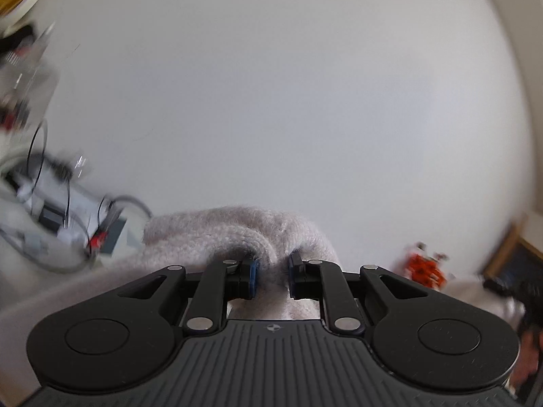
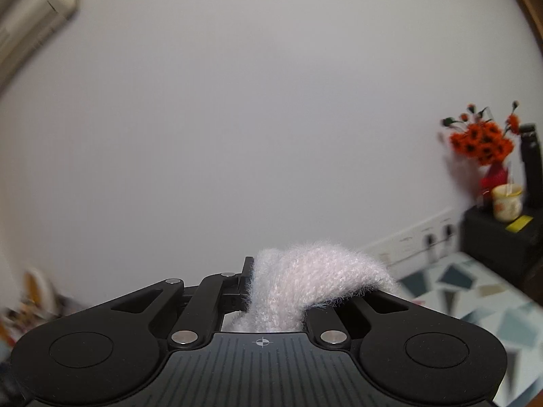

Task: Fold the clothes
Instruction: 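Carry the held sweater with both grippers to the patterned table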

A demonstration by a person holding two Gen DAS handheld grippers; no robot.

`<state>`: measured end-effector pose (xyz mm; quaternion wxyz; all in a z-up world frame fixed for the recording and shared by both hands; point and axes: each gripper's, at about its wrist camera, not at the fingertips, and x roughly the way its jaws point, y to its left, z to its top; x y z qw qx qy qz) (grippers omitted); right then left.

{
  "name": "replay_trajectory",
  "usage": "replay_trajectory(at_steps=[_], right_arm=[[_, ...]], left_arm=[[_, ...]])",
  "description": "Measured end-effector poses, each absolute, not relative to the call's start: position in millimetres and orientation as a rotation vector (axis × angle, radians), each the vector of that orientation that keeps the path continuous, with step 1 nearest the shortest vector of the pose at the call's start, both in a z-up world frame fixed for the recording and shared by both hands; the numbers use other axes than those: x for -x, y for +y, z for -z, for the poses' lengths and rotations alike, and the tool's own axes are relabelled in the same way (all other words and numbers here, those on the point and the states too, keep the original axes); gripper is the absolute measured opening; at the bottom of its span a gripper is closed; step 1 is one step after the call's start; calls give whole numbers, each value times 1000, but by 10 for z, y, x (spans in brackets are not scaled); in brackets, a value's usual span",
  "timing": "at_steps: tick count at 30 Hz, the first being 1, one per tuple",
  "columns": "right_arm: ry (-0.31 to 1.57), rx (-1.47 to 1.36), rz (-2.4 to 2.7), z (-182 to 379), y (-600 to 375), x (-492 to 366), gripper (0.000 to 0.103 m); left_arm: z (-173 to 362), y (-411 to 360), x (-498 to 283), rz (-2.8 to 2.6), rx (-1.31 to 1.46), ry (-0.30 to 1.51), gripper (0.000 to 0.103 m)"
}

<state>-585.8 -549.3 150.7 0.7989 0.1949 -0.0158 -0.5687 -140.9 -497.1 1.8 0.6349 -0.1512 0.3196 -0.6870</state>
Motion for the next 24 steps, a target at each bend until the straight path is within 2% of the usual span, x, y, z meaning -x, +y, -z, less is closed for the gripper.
replay_trajectory(at_steps=[5, 9, 11, 14, 15, 16, 18, 19, 20, 24], right_arm=[[-104, -370, 1187, -1365, -6222, 6556, 4], [40, -359, 1263, -990, -6843, 6898, 4], [147, -470, 1289, -531, -7158, 7032, 5], [337, -651, 1387, 397, -7497, 7221, 6], [400, -695, 1419, 706, -7506, 7298, 7], [449, -746, 1433, 975, -7496, 7370, 11], [543, -871, 1443, 1454, -7481, 7443, 18], [566, -918, 1434, 1565, -7312, 7390, 28], [584, -963, 1426, 1670, -7165, 7363, 36], [552, -1039, 1447, 1724, -7101, 7454, 46]], left_arm=[[30, -5478, 1946, 1459, 345, 775, 18], [336, -6023, 2398, 1413, 215, 836, 20], [642, -6316, 2636, 1390, 79, 900, 21], [1107, -6520, 2885, 1344, -105, 1004, 34], [1229, -6541, 2945, 1330, -160, 1034, 43], [1317, -6550, 2993, 1316, -215, 1057, 53], [1386, -6510, 3050, 1273, -281, 1072, 61], [1395, -6476, 3070, 1248, -305, 1072, 70], [1396, -6449, 3079, 1224, -316, 1072, 74], [1323, -6424, 3066, 1138, -294, 1074, 75]])
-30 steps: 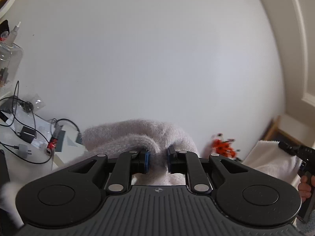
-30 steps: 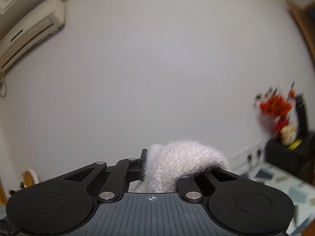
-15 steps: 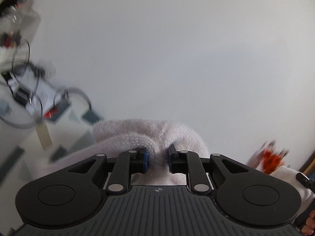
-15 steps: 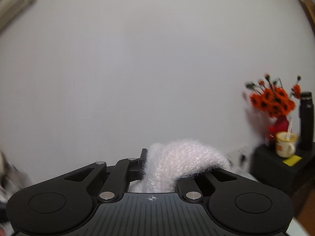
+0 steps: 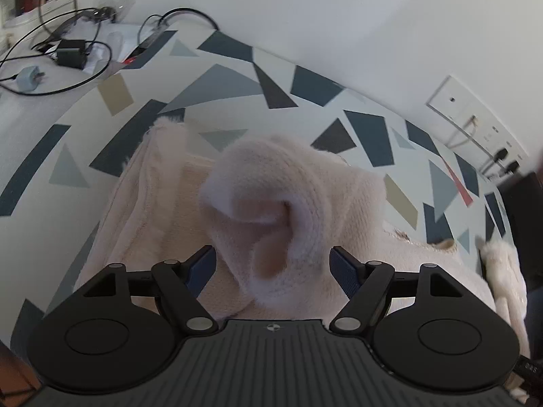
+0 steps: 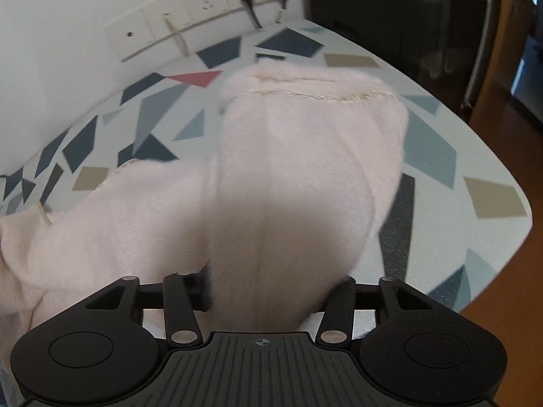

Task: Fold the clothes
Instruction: 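Carry the held sweater with both grippers to the patterned table, then lower the sweater onto the table and open both grippers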

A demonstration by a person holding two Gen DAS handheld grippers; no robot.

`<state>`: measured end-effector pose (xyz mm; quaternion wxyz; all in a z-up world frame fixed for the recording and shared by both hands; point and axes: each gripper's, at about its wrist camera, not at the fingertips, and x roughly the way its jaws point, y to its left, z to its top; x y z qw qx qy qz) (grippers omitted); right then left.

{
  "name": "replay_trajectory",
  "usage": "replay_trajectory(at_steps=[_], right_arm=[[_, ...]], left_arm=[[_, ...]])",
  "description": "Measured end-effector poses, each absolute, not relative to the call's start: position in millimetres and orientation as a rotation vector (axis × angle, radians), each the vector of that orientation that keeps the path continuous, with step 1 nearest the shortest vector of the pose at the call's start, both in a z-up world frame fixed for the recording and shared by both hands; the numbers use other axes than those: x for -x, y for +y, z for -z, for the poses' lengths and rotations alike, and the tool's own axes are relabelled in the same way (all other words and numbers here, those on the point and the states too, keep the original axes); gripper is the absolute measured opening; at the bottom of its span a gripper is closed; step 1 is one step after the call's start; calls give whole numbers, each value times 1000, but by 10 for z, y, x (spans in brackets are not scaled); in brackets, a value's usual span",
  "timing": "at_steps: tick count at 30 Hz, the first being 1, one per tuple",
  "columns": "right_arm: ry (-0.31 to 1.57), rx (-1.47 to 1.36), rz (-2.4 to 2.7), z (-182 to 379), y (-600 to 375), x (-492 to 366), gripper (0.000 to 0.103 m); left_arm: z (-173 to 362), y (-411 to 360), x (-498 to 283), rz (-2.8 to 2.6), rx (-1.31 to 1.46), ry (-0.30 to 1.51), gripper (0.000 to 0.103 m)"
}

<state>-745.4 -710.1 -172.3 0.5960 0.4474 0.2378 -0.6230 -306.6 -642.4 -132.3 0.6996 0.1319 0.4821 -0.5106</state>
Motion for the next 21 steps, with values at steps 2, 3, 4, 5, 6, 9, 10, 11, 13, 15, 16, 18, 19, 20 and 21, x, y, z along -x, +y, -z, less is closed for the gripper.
replay_trajectory(at_steps=[2, 3, 4, 5, 6, 9, 10, 11, 13, 15, 16, 18, 19, 20, 21], right_arm=[[531, -1070, 1461, 1714, -7100, 7490, 52], [520, -1089, 1469, 1690, -7090, 7486, 57], [507, -1118, 1470, 1625, -7066, 7444, 63], [493, -1143, 1443, 1609, -7068, 7457, 63], [481, -1152, 1402, 1582, -7038, 7433, 63], [407, -1176, 1368, 1359, -6883, 7423, 63], [378, -1186, 1360, 1275, -6831, 7427, 63], [350, -1186, 1349, 1174, -6782, 7426, 63], [308, -1121, 1316, 872, -6714, 7385, 63], [302, -1031, 1314, 683, -6773, 7284, 64], [298, -989, 1316, 615, -6816, 7229, 65], [290, -922, 1317, 494, -6907, 7123, 65], [280, -939, 1308, 479, -6965, 7090, 64], [250, -957, 1297, 466, -7010, 7071, 64], [224, -963, 1289, 446, -7045, 7046, 64]], left_arm=[[1258, -6467, 3110, 1123, -300, 1056, 75], [1210, -6475, 3151, 1121, -313, 1037, 75], [1157, -6494, 3196, 1116, -330, 1015, 75], [1114, -6516, 3233, 1112, -346, 985, 75], [1064, -6521, 3267, 1115, -353, 952, 77], [913, -6540, 3356, 1207, -335, 833, 92], [865, -6546, 3386, 1265, -332, 784, 96], [815, -6561, 3421, 1307, -335, 732, 96], [736, -6618, 3494, 1338, -366, 641, 96], [690, -6699, 3550, 1347, -416, 574, 96], [676, -6741, 3565, 1350, -443, 558, 96], [657, -6799, 3548, 1348, -484, 565, 96], [654, -6786, 3531, 1349, -488, 567, 96], [651, -6766, 3507, 1350, -489, 567, 96], [650, -6730, 3468, 1353, -489, 563, 96]])
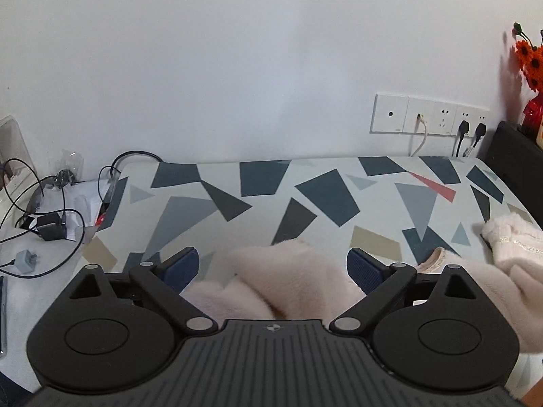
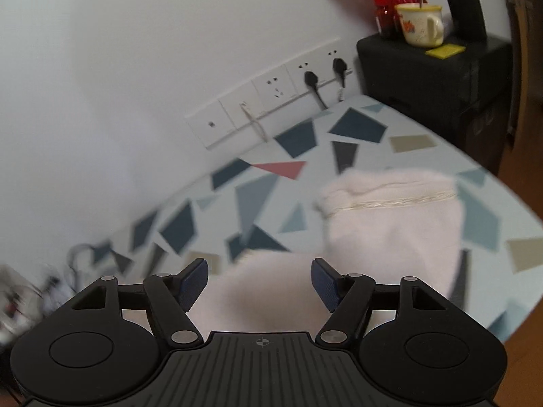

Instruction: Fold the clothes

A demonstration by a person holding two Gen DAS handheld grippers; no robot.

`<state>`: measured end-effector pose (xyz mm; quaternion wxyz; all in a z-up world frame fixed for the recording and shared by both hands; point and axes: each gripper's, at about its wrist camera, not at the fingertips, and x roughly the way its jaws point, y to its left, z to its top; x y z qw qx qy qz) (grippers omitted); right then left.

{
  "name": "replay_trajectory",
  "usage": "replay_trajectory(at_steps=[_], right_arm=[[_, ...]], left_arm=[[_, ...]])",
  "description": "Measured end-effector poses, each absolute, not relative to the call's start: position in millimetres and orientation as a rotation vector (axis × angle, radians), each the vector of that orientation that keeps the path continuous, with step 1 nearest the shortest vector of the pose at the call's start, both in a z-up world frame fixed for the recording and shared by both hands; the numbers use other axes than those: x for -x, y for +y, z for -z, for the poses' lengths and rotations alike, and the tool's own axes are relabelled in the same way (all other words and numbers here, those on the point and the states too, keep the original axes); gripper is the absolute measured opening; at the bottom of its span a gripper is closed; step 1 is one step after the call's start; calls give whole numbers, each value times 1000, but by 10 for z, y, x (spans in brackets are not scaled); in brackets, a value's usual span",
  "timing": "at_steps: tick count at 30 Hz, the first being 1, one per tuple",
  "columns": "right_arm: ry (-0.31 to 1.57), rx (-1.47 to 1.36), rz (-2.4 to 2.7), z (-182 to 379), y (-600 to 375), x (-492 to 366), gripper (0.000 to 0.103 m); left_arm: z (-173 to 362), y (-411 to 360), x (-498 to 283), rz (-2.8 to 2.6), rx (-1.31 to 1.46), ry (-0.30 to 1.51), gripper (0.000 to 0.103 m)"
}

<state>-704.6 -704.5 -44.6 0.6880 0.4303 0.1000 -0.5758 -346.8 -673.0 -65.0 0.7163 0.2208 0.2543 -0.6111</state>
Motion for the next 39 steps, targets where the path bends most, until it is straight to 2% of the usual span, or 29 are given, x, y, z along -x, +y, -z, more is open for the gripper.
replay_trajectory(at_steps=[2, 5, 10, 13, 16, 17, 19, 21, 22, 23, 24, 25, 27, 29, 33, 35, 39], right_arm=[[203, -909, 1286, 385, -7062, 6954, 65], [244, -833, 1272, 407, -7193, 6732, 66], [298, -835, 1390, 812, -7663, 6329, 65], [386, -936, 1396, 1136, -8031, 6036, 65], [479, -988, 1427, 1467, -8289, 5801, 61], [514, -1005, 1444, 1572, -8349, 5759, 57], [582, -1048, 1483, 1760, -8427, 5712, 56], [616, -1078, 1495, 1891, -8436, 5722, 48], [602, -1084, 1482, 1909, -8399, 5743, 36], [588, -1091, 1470, 1927, -8361, 5765, 15], [574, -1097, 1457, 1945, -8324, 5787, 13], [555, -1105, 1447, 1946, -8284, 5810, 10], [486, -1132, 1449, 1840, -8190, 5872, 8], [363, -1134, 1431, 1584, -8081, 5943, 7], [160, -983, 1393, 864, -7765, 6021, 7], [52, -953, 1356, 551, -7606, 6117, 7], [-111, -921, 1288, 102, -7303, 6301, 7]], left_arm=[[675, -6637, 3348, 1356, -487, 563, 96], [788, -6550, 3114, 1409, -516, 659, 96], [982, -6539, 2900, 1457, -568, 690, 96], [1049, -6623, 2785, 1489, -574, 703, 96], [1139, -6716, 2714, 1533, -579, 723, 96], [1181, -6738, 2690, 1543, -583, 731, 96], [1281, -6764, 2634, 1564, -586, 757, 96], [1394, -6778, 2593, 1580, -597, 787, 96], [1446, -6788, 2574, 1588, -606, 801, 87], [1500, -6803, 2553, 1596, -615, 830, 73], [1548, -6823, 2527, 1600, -617, 877, 41], [1564, -6833, 2482, 1596, -592, 922, 29], [1516, -6819, 2356, 1580, -489, 987, 17], [1344, -6775, 2227, 1575, -376, 996, 15], [728, -6552, 2071, 1589, -218, 765, 14], [521, -6440, 1955, 1574, -119, 723, 14], [437, -6280, 1856, 1571, -69, 690, 15]])
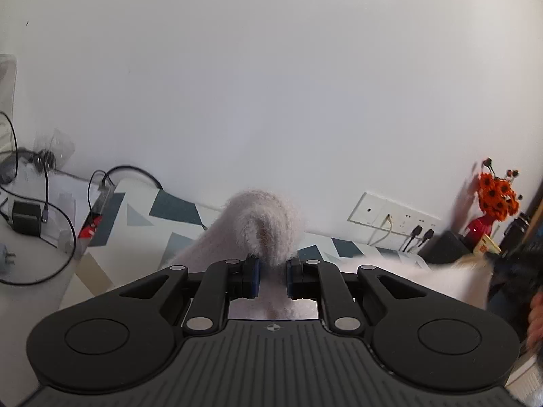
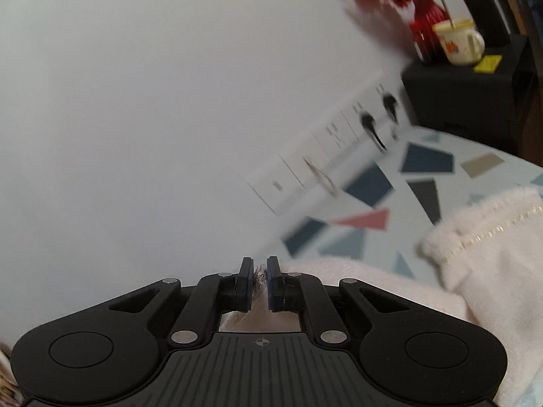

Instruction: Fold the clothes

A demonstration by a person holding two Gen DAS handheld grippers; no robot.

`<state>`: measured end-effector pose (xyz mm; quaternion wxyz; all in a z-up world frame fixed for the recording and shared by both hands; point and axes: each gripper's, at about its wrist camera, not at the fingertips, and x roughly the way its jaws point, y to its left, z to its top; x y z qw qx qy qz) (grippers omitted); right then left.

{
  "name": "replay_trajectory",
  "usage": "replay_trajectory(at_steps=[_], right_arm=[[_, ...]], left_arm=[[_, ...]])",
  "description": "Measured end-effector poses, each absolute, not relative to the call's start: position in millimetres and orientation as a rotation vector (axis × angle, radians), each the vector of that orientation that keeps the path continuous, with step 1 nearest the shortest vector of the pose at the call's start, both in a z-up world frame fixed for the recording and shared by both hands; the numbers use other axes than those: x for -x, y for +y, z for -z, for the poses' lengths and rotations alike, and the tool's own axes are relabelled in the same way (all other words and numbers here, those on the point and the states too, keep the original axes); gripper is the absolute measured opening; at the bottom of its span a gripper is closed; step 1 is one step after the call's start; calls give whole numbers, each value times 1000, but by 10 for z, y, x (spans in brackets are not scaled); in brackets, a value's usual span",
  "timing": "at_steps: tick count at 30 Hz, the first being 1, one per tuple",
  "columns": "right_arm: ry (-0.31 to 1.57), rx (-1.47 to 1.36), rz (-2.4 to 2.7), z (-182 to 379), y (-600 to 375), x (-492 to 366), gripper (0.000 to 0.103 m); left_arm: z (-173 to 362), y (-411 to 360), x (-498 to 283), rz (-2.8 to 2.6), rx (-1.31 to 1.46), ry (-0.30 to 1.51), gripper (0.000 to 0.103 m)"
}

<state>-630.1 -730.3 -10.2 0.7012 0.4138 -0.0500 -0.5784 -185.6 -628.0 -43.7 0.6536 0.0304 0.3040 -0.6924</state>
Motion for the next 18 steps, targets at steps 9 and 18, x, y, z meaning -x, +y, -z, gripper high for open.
replay_trajectory(at_steps=[9, 18], right_arm=[[41, -774, 1291, -57, -7100, 6136, 7], [45, -510, 1215, -502, -8100, 5963, 0]], left_arm=[[1007, -6054, 1867, 1493, -182, 838, 14], [703, -6687, 1822, 1441, -142, 693, 15]])
